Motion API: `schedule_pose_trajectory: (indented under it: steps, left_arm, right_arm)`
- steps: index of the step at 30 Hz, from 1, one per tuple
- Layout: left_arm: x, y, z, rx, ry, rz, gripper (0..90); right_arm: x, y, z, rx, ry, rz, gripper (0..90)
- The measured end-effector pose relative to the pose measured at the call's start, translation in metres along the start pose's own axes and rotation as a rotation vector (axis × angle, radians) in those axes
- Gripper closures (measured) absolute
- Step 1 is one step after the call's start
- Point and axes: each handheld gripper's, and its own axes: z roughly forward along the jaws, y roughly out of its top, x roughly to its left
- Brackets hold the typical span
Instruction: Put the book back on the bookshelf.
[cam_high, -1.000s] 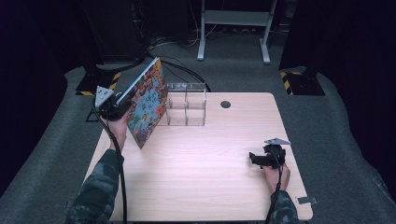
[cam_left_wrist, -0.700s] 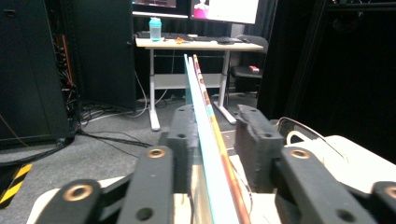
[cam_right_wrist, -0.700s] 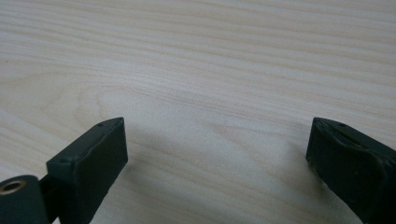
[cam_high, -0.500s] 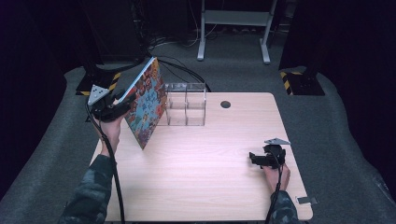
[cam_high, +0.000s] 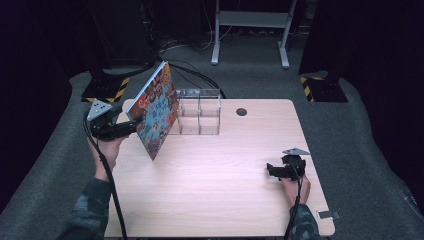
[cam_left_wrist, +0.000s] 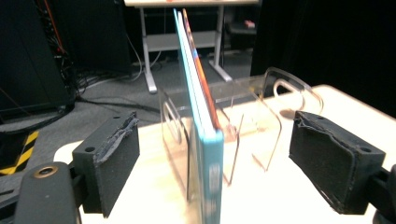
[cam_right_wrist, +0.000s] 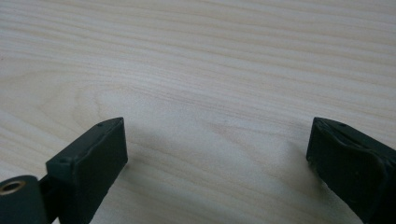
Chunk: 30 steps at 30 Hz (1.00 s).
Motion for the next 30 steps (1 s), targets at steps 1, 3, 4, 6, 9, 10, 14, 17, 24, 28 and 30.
schedule_pose_trajectory:
  steps: [1,3,4,6,9,10,14,17,24,28,30]
  left_arm:
    - [0.0,-0.002,-0.004,0.003,-0.001,0.004,14.7]
    - [-0.001,-0.005,-0.01,0.023,-0.008,0.014,13.6]
    - [-0.001,-0.006,-0.013,0.035,-0.005,0.021,12.2]
    - [-0.002,-0.011,-0.019,0.041,-0.005,0.023,10.1]
    - [-0.002,-0.02,-0.027,0.068,0.005,0.03,7.0]
    - [-0.002,-0.023,-0.03,0.083,0.005,0.028,5.8]
    - [-0.002,-0.04,-0.038,0.133,0.013,0.031,0.0]
    - [-0.001,-0.054,-0.042,0.167,0.023,0.035,0.0]
    - [0.001,-0.087,-0.046,0.227,0.038,0.024,0.0]
    - [-0.002,-0.11,-0.047,0.284,0.049,0.035,0.0]
    - [-0.003,-0.123,-0.046,0.305,0.062,0.034,0.0]
  right_arm:
    - [0.001,0.0,0.001,-0.007,-0.004,0.009,4.4]
    - [0.001,0.0,0.001,-0.004,-0.006,-0.003,4.3]
    - [0.002,0.001,0.001,-0.005,-0.01,0.0,4.3]
    - [0.001,0.0,0.001,-0.004,-0.005,-0.004,4.4]
    - [0.002,0.0,0.001,0.001,-0.013,-0.014,4.3]
    - [0.003,0.0,0.001,0.0,-0.015,-0.012,4.3]
    - [0.003,0.0,0.001,-0.004,-0.014,-0.014,4.1]
    - [0.002,0.0,0.001,0.001,-0.016,-0.026,4.0]
    - [0.002,0.0,0.002,0.003,-0.013,-0.027,2.9]
    - [0.003,0.0,0.002,0.01,-0.012,-0.026,2.3]
    - [0.003,0.0,0.002,0.01,-0.01,-0.026,2.2]
